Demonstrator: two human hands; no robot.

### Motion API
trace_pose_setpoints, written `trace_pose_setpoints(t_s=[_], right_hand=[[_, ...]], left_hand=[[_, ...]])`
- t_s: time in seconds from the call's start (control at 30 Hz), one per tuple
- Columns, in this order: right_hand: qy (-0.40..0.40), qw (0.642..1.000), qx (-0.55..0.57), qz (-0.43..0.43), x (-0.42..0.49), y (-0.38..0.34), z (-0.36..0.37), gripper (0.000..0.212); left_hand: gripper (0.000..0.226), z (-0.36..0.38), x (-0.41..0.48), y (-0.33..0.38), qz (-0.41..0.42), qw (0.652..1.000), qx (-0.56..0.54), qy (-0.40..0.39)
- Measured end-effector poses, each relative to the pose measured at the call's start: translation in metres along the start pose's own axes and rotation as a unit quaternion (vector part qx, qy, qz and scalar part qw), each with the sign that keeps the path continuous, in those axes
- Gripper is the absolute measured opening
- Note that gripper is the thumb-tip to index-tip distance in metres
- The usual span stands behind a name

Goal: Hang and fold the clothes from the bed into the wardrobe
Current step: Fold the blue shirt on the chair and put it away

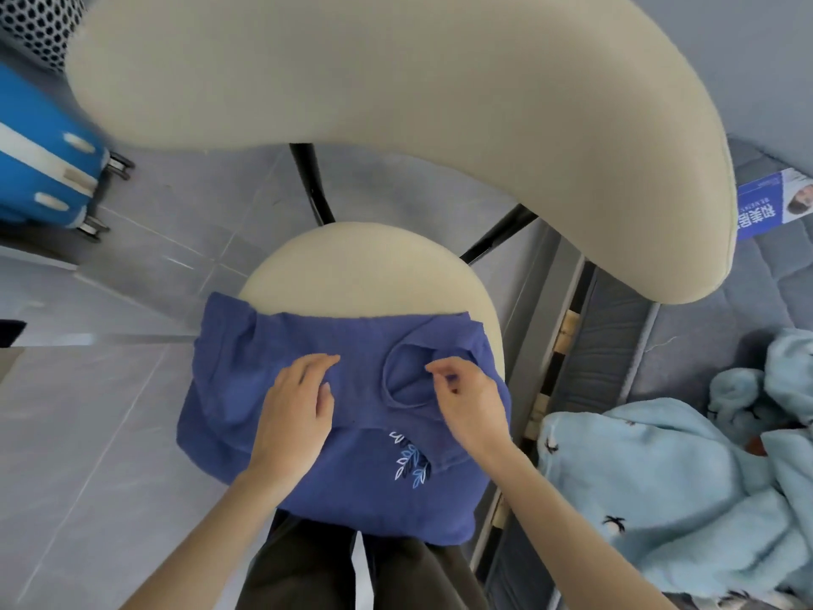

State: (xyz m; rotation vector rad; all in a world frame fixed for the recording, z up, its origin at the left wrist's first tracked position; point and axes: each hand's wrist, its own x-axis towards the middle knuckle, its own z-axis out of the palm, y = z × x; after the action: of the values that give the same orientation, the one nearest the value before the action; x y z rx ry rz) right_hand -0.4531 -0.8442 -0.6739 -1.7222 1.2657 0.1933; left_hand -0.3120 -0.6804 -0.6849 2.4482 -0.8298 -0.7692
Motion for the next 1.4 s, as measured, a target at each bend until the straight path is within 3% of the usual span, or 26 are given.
trace_pose_setpoints(t_s=[0.13, 0.3, 0.43, 0.53, 0.6, 0.67, 0.73, 0.8, 0.9, 1.0, 1.17, 1.4], right_hand=[[0.093, 0.994, -0.055, 0.009, 0.015, 0.015, -0.016, 0.027], [0.046, 0.989, -0.137, 0.004, 0.041, 0.013, -0.029, 0.043], [0.019, 0.986, -0.164, 0.014, 0.059, 0.005, -0.034, 0.025], [0.038, 0.995, -0.079, 0.042, 0.066, -0.008, -0.039, 0.012], [0.049, 0.995, 0.059, 0.068, 0.071, -0.022, -0.04, 0.012], [0.001, 0.976, 0.199, 0.087, 0.076, -0.039, -0.037, 0.015], [-0.058, 0.968, 0.228, 0.083, 0.082, -0.048, -0.029, 0.019], [-0.071, 0.983, 0.162, 0.05, 0.084, -0.05, -0.02, 0.025], [-0.023, 0.999, -0.014, -0.043, 0.084, -0.039, -0.014, 0.038], [-0.028, 0.986, -0.146, -0.074, 0.081, -0.023, -0.015, 0.053], [-0.029, 0.981, -0.184, -0.058, 0.074, -0.009, -0.017, 0.056], [0.017, 0.967, -0.222, -0.12, 0.056, -0.046, 0.009, 0.037]], left_hand=[[0.034, 0.007, -0.005, 0.007, 0.009, 0.999, -0.03, -0.006], [0.046, 0.04, 0.001, 0.038, 0.091, 0.989, 0.045, -0.111], [0.05, 0.069, 0.004, 0.055, 0.07, 0.973, 0.166, -0.144], [0.024, 0.073, 0.005, 0.052, 0.018, 0.98, 0.173, -0.101], [0.012, 0.073, 0.004, 0.044, 0.01, 0.986, 0.147, -0.075], [0.014, 0.071, 0.004, 0.036, -0.033, 0.997, 0.013, -0.069], [0.021, 0.068, 0.005, 0.032, -0.145, 0.975, -0.154, -0.071], [0.022, 0.066, 0.007, 0.025, -0.225, 0.95, -0.216, -0.033], [0.016, 0.063, 0.007, 0.02, -0.269, 0.932, -0.242, 0.012], [0.018, 0.063, 0.011, 0.018, -0.259, 0.941, -0.217, -0.03], [0.007, 0.062, 0.019, 0.02, -0.303, 0.931, -0.189, -0.079], [0.009, 0.026, 0.011, 0.002, -0.273, 0.919, -0.282, 0.031]])
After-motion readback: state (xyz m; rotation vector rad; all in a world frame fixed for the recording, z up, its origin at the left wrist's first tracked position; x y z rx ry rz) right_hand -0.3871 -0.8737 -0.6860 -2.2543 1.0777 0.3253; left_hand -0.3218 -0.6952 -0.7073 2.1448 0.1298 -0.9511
